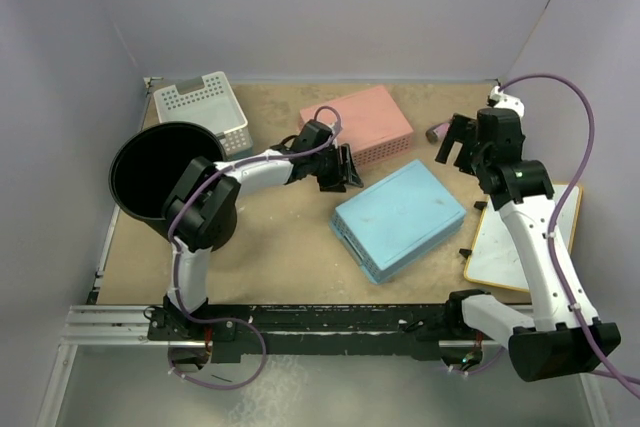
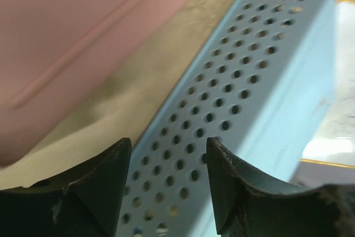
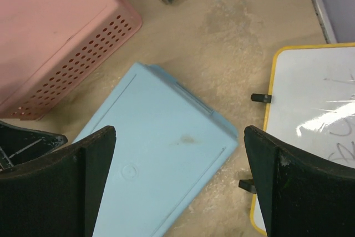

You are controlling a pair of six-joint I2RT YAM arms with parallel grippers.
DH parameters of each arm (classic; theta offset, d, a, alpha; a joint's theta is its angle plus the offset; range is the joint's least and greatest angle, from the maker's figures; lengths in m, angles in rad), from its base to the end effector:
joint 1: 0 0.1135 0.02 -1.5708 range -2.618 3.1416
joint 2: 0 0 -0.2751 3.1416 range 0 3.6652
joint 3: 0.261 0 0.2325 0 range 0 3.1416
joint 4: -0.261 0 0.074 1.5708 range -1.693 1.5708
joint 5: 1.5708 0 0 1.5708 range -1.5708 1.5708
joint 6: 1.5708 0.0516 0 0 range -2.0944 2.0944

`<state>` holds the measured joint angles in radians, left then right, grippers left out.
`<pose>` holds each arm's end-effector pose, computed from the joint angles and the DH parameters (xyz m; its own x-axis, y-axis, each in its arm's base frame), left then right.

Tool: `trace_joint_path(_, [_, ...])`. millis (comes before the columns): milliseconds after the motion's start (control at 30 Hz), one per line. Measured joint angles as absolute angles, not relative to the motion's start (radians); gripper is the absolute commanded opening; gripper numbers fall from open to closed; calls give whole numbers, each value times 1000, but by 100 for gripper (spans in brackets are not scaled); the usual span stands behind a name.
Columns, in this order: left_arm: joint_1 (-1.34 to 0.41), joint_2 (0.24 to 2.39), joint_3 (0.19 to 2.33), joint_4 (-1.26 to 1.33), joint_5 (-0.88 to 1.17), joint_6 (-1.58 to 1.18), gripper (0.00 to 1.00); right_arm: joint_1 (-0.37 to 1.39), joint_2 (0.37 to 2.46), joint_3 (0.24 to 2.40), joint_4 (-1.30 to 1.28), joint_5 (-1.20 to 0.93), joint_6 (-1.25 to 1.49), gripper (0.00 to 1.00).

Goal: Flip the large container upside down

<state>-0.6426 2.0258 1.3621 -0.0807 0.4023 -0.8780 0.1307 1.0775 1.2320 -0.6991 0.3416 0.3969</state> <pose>0.3434 -0.2823 0.1872 -0.9481 -0.1747 -0.2656 0.0821 0.6727 -0.7354 0.2078 0.0099 0.3861 -0.4114 0.3133 -0.8559 0.3473 0.9221 0.1706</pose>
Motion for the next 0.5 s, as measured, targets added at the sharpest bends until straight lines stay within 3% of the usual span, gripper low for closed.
trace_joint_path(267, [-646, 1917, 1430, -383, 220, -676, 56, 131, 1074, 1139, -691, 154, 369, 100])
trace_joint_path(500, [-644, 1734, 1470, -448, 157, -551, 57, 131, 1056, 1019, -694, -50, 366, 100])
